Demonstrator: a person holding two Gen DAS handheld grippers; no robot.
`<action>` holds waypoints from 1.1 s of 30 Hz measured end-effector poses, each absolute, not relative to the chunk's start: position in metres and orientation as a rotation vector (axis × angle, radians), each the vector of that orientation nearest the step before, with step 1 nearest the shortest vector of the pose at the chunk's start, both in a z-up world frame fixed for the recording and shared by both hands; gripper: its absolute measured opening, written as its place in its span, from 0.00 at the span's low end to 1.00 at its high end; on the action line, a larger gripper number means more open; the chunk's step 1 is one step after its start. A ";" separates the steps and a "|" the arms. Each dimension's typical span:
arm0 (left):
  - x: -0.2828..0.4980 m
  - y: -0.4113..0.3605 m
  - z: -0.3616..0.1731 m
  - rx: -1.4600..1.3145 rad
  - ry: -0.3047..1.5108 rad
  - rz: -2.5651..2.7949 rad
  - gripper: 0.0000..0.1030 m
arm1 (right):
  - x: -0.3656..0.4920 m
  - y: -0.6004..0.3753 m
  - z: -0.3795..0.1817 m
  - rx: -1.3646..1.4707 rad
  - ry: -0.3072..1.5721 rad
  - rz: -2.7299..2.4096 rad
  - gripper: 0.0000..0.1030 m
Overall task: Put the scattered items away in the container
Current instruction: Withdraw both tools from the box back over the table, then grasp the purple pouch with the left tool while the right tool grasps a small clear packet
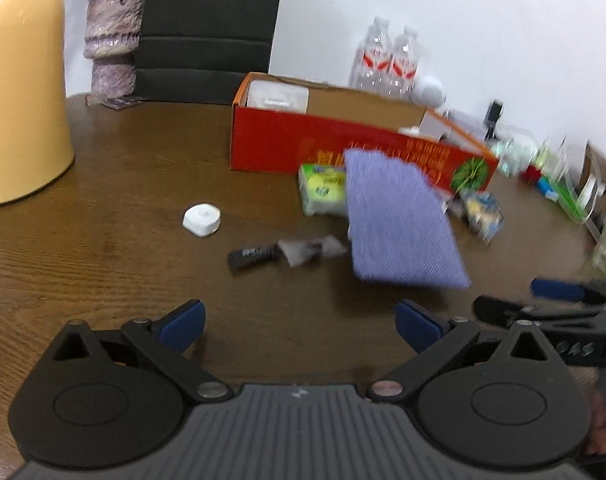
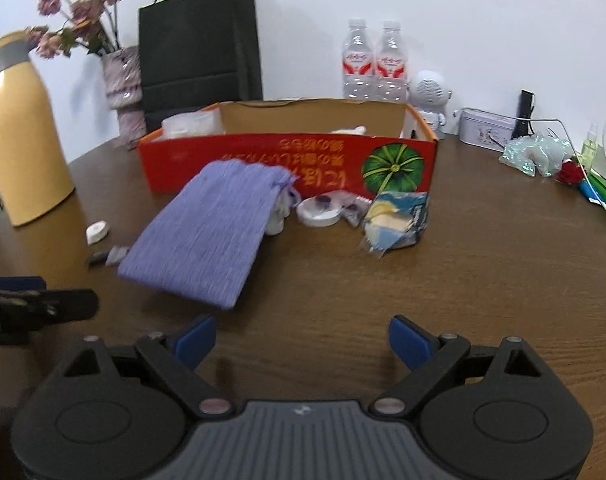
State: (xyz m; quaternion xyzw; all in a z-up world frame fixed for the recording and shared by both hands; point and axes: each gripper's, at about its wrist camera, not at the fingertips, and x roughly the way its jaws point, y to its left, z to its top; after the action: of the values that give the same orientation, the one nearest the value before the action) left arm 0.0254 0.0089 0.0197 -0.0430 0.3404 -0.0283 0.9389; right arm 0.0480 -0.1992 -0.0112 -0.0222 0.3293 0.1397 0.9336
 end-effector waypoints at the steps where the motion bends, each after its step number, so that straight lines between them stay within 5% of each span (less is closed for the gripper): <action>1: 0.023 0.006 0.015 -0.069 0.702 -0.052 1.00 | 0.046 -0.198 -0.012 -0.048 0.675 0.291 0.91; 10: 0.021 -0.001 0.008 0.025 0.707 -0.049 1.00 | 0.041 -0.194 -0.019 -0.062 0.691 0.297 1.00; 21: 0.020 0.001 0.010 0.018 0.695 -0.067 1.00 | 0.043 -0.194 -0.019 -0.090 0.705 0.312 1.00; 23: 0.015 0.007 0.022 -0.031 0.627 -0.139 1.00 | 0.049 -0.203 -0.012 -0.058 0.710 0.313 0.87; 25: 0.011 0.014 0.047 -0.081 0.478 -0.238 1.00 | 0.061 -0.220 0.006 0.042 0.668 0.319 0.62; 28: 0.048 0.006 0.074 -0.027 0.487 -0.309 1.00 | 0.095 -0.238 0.032 0.181 0.615 0.331 0.54; 32: 0.121 -0.003 0.055 -0.059 0.703 -0.362 0.64 | 0.151 -0.221 0.033 0.117 0.633 0.326 0.36; 33: 0.131 -0.003 0.046 -0.087 0.727 -0.389 0.62 | 0.162 -0.215 0.028 0.105 0.650 0.324 0.34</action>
State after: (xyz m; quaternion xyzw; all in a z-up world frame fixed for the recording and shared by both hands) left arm 0.1309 -0.0025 0.0462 -0.0422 0.3534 -0.1892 0.9152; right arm 0.1624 -0.2149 0.0283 0.0512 0.3177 0.1586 0.9334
